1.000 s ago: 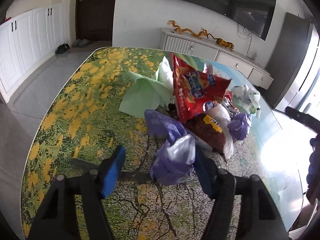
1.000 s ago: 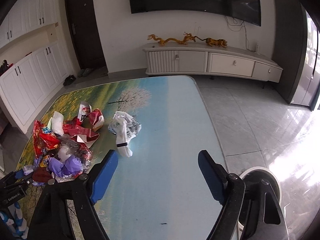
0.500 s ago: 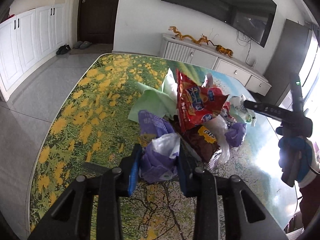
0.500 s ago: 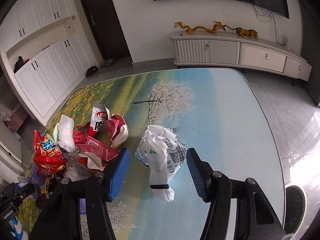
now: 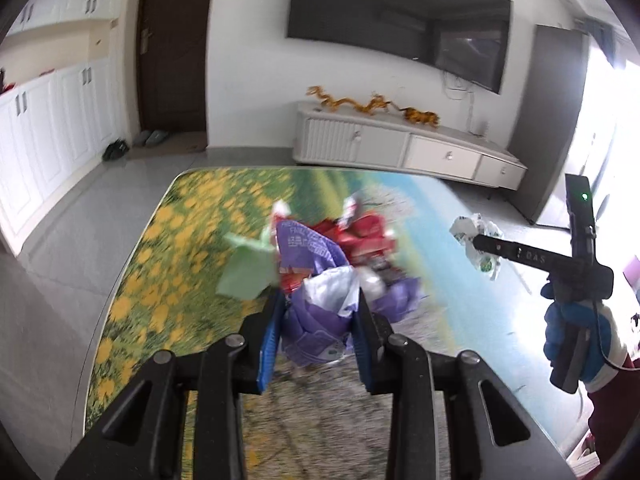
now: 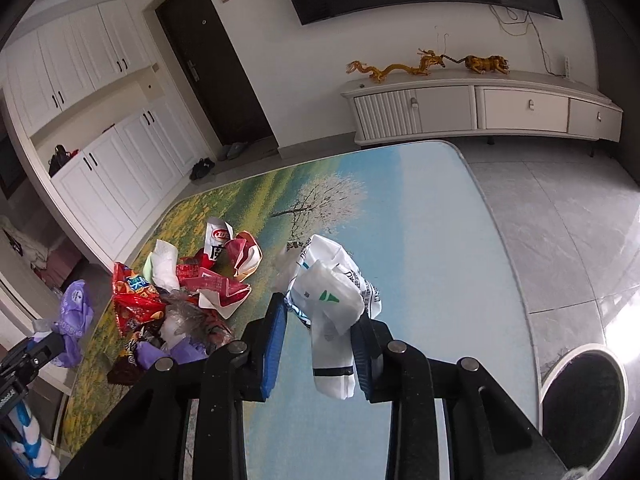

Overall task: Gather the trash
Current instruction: 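Grasp the purple plastic bag with left tool while right tool grasps white plastic bag, then carry both bags over the trash bin and open both tools to drop them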

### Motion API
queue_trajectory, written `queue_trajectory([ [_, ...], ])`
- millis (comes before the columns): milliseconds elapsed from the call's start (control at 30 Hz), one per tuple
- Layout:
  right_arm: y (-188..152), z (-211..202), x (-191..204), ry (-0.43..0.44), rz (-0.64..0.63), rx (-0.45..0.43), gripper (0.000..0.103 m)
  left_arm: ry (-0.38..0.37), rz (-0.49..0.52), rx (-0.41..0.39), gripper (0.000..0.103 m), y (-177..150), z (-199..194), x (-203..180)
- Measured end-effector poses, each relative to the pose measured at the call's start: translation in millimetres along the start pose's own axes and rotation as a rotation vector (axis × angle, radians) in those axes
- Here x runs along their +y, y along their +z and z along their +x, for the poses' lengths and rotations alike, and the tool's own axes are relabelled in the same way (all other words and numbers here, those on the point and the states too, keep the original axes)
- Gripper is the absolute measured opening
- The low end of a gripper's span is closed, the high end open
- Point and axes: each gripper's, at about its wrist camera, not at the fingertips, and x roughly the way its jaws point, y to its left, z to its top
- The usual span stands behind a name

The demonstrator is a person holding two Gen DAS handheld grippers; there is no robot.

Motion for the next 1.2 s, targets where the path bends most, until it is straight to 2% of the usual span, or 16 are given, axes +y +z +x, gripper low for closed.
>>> queue_trajectory([
  [100, -4.7, -38.9, -19.1, -0.020, 0.029, -0.057, 0.029, -0.035, 0.054, -0.014, 0.031, 8.3, -2.6, -32.1],
  [233, -13.8, -87.8, -53.2, -0.105, 0.063, -0.120, 0.029, -0.090, 0.133, -0.022, 0.031, 19.7, 1.8, -81.2],
  [367, -30.3, -127.1, -101.9, -0.239, 0.125, -0.144, 0.029, -0.192, 0.225, -0.004, 0.031, 31.4, 16.8, -147.8],
  [467, -49.4, -144.5, -143.2, -0.325, 0.194, -0.138, 0.029, -0.280, 0.275, 0.043, 0.031, 35.3, 38.5, -200.0],
  [600, -78.1, -150.8, -201.8, -0.447, 0.285, -0.078, 0.030, -0.378, 0.345, 0.118, 0.031, 31.0, 70.7, -271.8],
  [767, -106.3, -138.6, -260.4, -0.473, 0.398, -0.004, 0.032, -0.432, 0.431, 0.217, 0.033, 16.2, 121.7, -358.0],
  [967, -126.8, -125.9, -302.1, -0.481, 0.456, 0.050, 0.035, -0.490, 0.468, 0.320, 0.034, -6.2, 172.2, -423.5],
  [1067, -132.5, -124.8, -313.2, -0.501, 0.471, 0.065, 0.053, -0.518, 0.459, 0.364, 0.042, -12.0, 191.2, -442.0],
  [1133, -135.8, -128.7, -319.4, -0.515, 0.478, 0.062, 0.057, -0.541, 0.436, 0.399, 0.061, -13.8, 204.6, -452.2],
  [1200, -137.6, -132.4, -322.3, -0.535, 0.483, 0.063, 0.063, -0.544, 0.426, 0.412, 0.064, -14.3, 212.8, -457.1],
])
